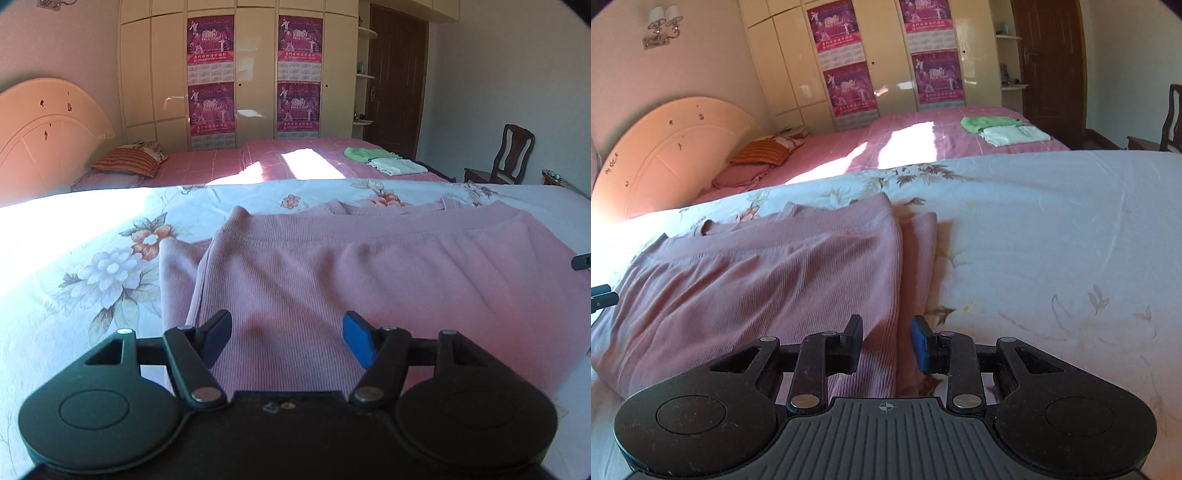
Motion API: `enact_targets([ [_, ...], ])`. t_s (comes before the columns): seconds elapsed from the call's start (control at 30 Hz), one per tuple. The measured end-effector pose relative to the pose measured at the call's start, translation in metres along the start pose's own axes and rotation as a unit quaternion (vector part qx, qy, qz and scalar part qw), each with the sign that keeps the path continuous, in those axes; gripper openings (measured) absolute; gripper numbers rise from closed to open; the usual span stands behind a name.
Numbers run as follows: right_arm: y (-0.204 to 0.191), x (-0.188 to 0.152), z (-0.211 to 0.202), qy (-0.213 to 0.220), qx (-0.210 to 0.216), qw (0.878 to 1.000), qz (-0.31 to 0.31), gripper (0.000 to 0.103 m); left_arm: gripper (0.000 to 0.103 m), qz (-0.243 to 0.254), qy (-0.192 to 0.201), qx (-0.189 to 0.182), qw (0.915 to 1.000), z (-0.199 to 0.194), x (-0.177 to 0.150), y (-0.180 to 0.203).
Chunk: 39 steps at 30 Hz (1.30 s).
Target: Fold small clothes
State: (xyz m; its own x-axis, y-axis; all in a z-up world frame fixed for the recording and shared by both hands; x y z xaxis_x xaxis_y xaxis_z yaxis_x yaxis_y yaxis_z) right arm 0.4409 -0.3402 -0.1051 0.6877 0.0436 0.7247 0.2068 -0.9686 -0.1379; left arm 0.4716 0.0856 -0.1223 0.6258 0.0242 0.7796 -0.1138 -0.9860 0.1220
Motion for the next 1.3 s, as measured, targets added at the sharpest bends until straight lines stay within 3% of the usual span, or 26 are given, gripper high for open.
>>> enact_targets([
  [0.07, -0.008, -0.001, 0.003, -0.007, -0.01, 1.0, -0.016, 0.028, 0.067, 0.009, -0.009, 0.013, 0.9998, 0.005, -0.008, -0.002],
  [0.13, -0.012, 0.0, 0.002, -0.012, -0.036, 0.998, -0.046, 0.003, 0.068, 0.033, -0.001, 0.033, 0.9989, 0.005, -0.011, -0.005],
  [0.3, 0.001, -0.012, -0.009, -0.044, -0.062, 0.996, -0.049, 0.003, 0.069, 0.047, -0.003, 0.058, 0.9972, -0.002, -0.005, -0.017],
  [0.37, -0.003, -0.002, -0.019, -0.02, -0.082, 0.996, -0.043, 0.003, 0.065, 0.037, 0.016, 0.063, 0.9972, -0.016, 0.003, -0.009],
  [0.43, -0.018, 0.01, -0.028, 0.026, -0.095, 0.994, -0.051, 0.01, 0.07, 0.0, 0.041, 0.024, 0.9988, -0.027, 0.013, 0.009],
  [0.5, -0.042, 0.017, -0.02, 0.032, -0.064, 0.996, -0.046, 0.012, 0.071, -0.019, 0.033, -0.025, 0.9989, -0.023, 0.016, 0.04],
  [0.57, -0.081, 0.016, -0.001, 0.021, -0.013, 0.998, -0.058, 0.012, 0.071, 0.008, 0.029, -0.052, 0.9982, -0.014, 0.011, 0.081],
  [0.67, -0.138, 0.003, 0.021, 0.018, 0.003, 0.992, -0.122, 0.012, 0.071, 0.026, 0.002, -0.083, 0.9962, 0.004, -0.004, 0.123],
  [0.73, -0.157, -0.009, 0.03, 0.006, -0.005, 0.989, -0.145, 0.013, 0.071, 0.04, -0.014, -0.076, 0.9962, 0.01, -0.017, 0.133],
  [0.83, -0.152, -0.023, 0.026, -0.001, -0.026, 0.985, -0.172, 0.015, 0.074, 0.044, -0.008, -0.062, 0.9971, -0.002, -0.038, 0.112],
  [0.9, -0.128, -0.033, 0.015, -0.008, -0.051, 0.985, -0.163, 0.024, 0.074, 0.041, -0.011, -0.04, 0.9983, -0.013, -0.05, 0.083],
  [0.93, -0.113, -0.038, 0.01, -0.012, -0.068, 0.986, -0.154, 0.034, 0.075, 0.036, -0.008, -0.023, 0.9991, -0.021, -0.055, 0.064],
  [1.0, -0.083, -0.049, -0.004, -0.022, -0.09, 0.988, -0.126, 0.035, 0.074, 0.021, 0.003, -0.023, 0.9995, -0.036, -0.059, 0.036],
  [1.07, -0.064, -0.057, -0.016, -0.028, -0.102, 0.989, -0.104, 0.035, 0.078, 0.023, -0.007, 0.034, 0.9991, -0.044, -0.061, 0.019],
  [1.13, -0.061, -0.057, -0.028, -0.023, -0.096, 0.991, -0.089, 0.035, 0.078, -0.013, -0.005, 0.019, 0.9997, -0.052, -0.059, 0.004],
  [1.17, -0.064, -0.055, -0.033, -0.017, -0.101, 0.991, -0.086, 0.035, 0.074, -0.025, -0.001, 0.032, 0.9992, -0.057, -0.056, 0.0],
  [1.3, -0.09, -0.05, -0.044, 0.016, -0.086, 0.993, -0.081, 0.035, 0.074, -0.028, -0.012, 0.047, 0.9984, -0.055, -0.052, 0.001],
])
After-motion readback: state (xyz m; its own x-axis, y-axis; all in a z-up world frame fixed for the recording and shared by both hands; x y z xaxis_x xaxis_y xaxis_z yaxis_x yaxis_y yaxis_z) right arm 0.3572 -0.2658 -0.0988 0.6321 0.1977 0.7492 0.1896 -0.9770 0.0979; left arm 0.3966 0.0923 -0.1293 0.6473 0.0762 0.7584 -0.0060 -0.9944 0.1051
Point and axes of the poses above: each gripper's, at about its wrist camera, not at the fingertips, and z roughly the way its jaws point, y to its right, x to its top, the point moved 3 cm from there along z, roughly the way its jaws point, and after that the axes turned 9 degrees about -z, right-handed, at the moved point
